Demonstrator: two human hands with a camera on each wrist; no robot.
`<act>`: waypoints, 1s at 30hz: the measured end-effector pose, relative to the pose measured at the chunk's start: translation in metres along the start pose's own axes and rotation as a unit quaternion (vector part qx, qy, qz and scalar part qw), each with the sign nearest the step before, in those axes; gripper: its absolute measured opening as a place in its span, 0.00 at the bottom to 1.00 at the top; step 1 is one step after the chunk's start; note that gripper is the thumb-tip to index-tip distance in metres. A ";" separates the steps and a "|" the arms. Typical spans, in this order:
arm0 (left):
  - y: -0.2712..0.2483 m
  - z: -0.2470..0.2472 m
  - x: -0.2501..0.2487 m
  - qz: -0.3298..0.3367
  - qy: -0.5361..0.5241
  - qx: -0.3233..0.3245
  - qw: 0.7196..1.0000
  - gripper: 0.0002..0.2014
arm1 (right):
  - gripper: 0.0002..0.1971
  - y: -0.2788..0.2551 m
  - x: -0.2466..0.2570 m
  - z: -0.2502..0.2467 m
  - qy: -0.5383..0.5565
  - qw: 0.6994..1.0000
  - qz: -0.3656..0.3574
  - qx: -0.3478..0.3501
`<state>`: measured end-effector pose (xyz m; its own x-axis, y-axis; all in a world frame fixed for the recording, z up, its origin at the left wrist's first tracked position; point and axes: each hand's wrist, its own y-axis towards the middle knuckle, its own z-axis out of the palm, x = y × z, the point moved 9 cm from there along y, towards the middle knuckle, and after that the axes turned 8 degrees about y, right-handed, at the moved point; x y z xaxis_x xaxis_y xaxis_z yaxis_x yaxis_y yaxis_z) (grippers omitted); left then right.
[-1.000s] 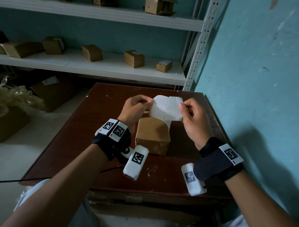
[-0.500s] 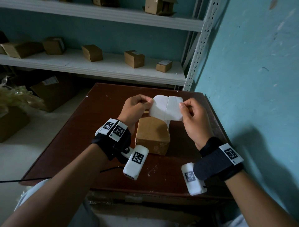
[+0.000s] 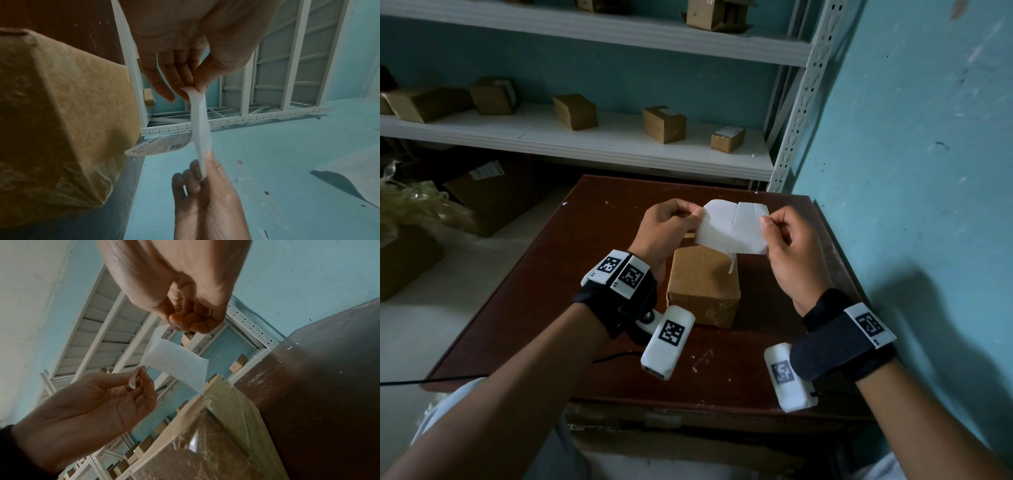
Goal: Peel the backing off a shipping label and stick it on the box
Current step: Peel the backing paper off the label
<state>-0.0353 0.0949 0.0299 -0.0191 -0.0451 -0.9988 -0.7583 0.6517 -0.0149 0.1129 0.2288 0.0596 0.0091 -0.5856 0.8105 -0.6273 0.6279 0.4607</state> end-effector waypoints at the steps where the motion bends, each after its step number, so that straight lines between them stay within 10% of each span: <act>1: 0.000 0.000 0.000 -0.001 -0.001 0.001 1.000 0.03 | 0.08 0.000 0.000 0.000 0.001 1.000 0.001 0.000; 30: 0.001 -0.003 -0.001 0.000 0.000 -0.013 1.000 0.04 | 0.08 0.000 0.002 -0.001 -0.002 1.000 0.003 -0.005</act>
<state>-0.0380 0.0927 0.0308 -0.0185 -0.0452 -0.9988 -0.7746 0.6323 -0.0143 0.1142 0.2280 0.0617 0.0021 -0.5849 0.8111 -0.6193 0.6360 0.4603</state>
